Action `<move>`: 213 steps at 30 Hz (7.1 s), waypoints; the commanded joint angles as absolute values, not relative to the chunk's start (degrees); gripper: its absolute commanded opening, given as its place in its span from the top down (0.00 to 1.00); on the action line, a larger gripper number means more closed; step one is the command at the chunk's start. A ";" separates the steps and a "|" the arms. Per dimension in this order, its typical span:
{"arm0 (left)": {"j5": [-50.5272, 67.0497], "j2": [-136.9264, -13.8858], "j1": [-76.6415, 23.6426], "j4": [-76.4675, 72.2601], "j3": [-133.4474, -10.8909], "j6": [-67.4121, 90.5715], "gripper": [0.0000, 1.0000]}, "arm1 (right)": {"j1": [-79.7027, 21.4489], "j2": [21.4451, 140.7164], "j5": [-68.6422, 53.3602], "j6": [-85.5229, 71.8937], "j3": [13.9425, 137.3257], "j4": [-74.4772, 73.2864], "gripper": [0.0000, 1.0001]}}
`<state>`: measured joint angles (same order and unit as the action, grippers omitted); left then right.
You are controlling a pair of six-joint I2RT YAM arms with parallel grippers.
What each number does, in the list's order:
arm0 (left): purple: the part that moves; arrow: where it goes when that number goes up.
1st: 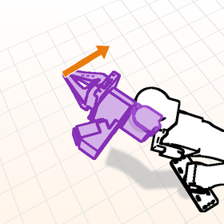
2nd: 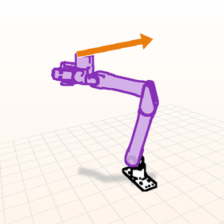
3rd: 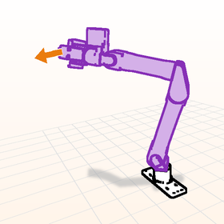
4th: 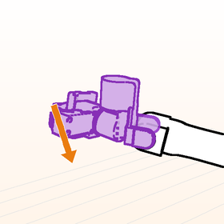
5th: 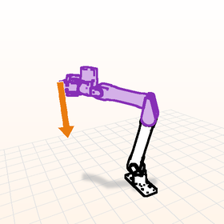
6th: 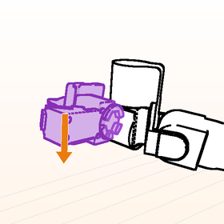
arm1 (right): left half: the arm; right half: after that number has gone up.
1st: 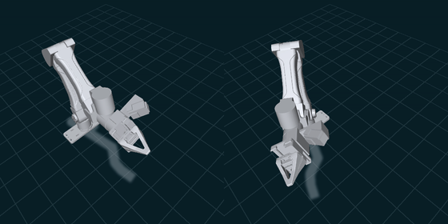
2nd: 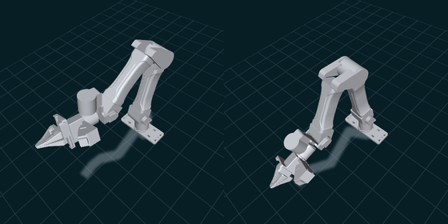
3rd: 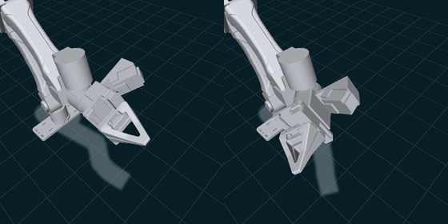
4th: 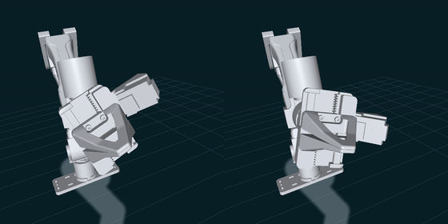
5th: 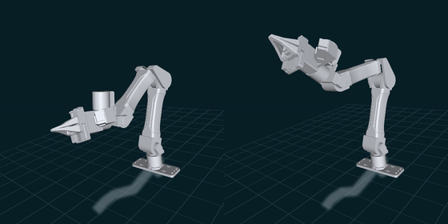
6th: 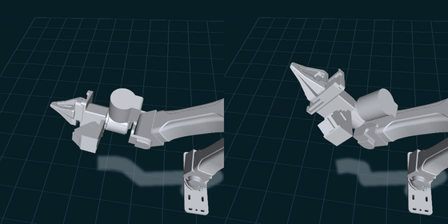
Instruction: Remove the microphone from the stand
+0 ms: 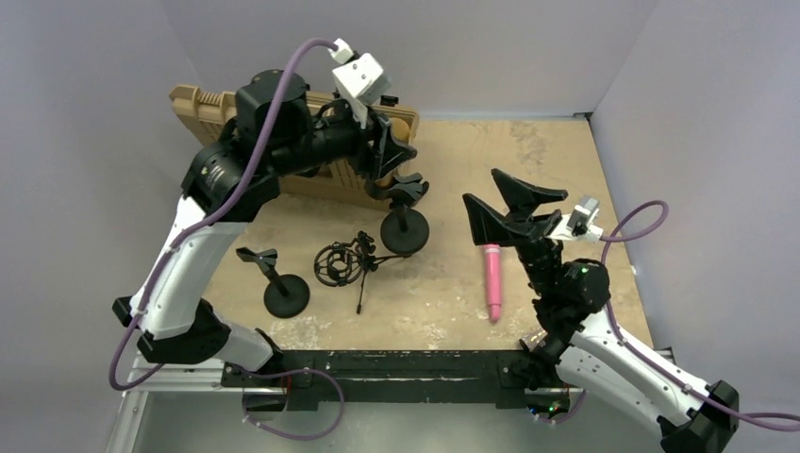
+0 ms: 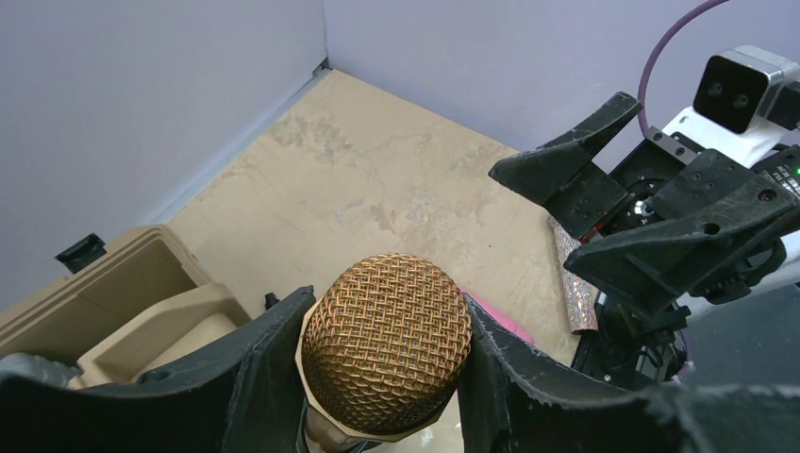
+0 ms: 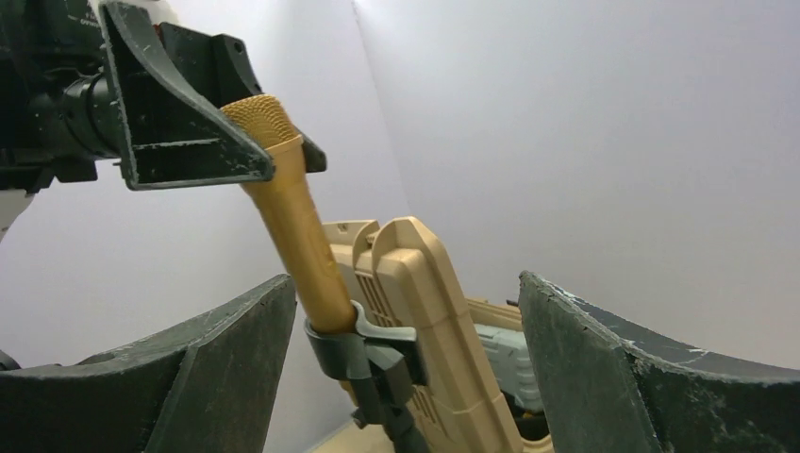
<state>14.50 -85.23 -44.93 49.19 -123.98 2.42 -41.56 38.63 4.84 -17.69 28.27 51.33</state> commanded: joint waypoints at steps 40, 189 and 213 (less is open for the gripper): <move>19.26 -54.09 -44.42 42.62 -79.82 4.57 1.00 | -54.84 54.66 -15.88 -15.79 21.96 67.22 0.14; 27.30 -58.89 -45.01 33.52 -78.22 1.37 1.00 | -61.69 77.46 -6.98 -17.29 20.09 80.11 0.64; 26.17 -59.49 -45.00 35.94 -80.77 0.45 1.00 | -63.72 72.99 -0.29 -19.88 18.96 76.53 0.27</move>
